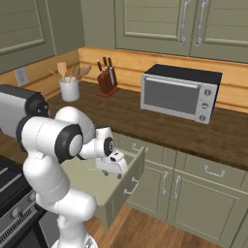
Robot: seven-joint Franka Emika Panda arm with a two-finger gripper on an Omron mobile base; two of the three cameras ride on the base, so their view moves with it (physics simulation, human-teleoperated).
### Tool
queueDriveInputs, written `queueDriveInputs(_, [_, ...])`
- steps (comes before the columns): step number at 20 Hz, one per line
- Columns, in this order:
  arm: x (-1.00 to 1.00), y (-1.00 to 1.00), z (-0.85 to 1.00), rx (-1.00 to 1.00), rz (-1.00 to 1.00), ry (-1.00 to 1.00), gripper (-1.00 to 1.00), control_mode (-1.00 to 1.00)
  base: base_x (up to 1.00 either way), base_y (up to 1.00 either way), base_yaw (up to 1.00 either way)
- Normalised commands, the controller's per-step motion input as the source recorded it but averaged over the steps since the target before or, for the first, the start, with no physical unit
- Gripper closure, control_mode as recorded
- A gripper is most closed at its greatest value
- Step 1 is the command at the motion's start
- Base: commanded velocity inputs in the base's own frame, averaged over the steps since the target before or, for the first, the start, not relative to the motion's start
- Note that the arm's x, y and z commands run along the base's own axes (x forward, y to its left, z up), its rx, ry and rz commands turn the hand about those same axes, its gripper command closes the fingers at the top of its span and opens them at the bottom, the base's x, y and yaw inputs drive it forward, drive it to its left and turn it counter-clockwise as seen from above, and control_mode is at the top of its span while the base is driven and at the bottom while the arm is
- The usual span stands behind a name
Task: Take a straw from the drawer in front and place it inside the glass cup on the dining counter.
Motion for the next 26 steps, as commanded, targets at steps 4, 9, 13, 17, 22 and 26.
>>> queueDriveInputs(4, [0.0, -0.84, -0.24, -0.04, -0.04, 0.0, -1.0, -1.0, 0.0, 0.0, 0.0])
queueDriveInputs(9, [-0.05, -1.0, -0.18, -0.04, -0.07, 0.0, -1.0, -1.0, 0.0, 0.0, 0.0])
queueDriveInputs(13, [-0.19, -0.55, -0.01, -0.01, -0.03, -0.02, -1.0, -1.0, 0.0, 0.0, 0.0])
queueDriveInputs(17, [-0.46, 0.44, 0.44, 0.0, 0.05, -0.12, -1.0, -1.0, 0.0, 0.0, 0.0])
queueDriveInputs(22, [-0.14, 0.98, 0.46, 0.0, 0.21, -0.03, -1.0, -1.0, 0.0, 0.0, 0.0])
queueDriveInputs(26, [0.04, 0.89, 0.14, 0.0, 0.25, 0.0, -1.0, -1.0, 0.0, 0.0, 0.0])
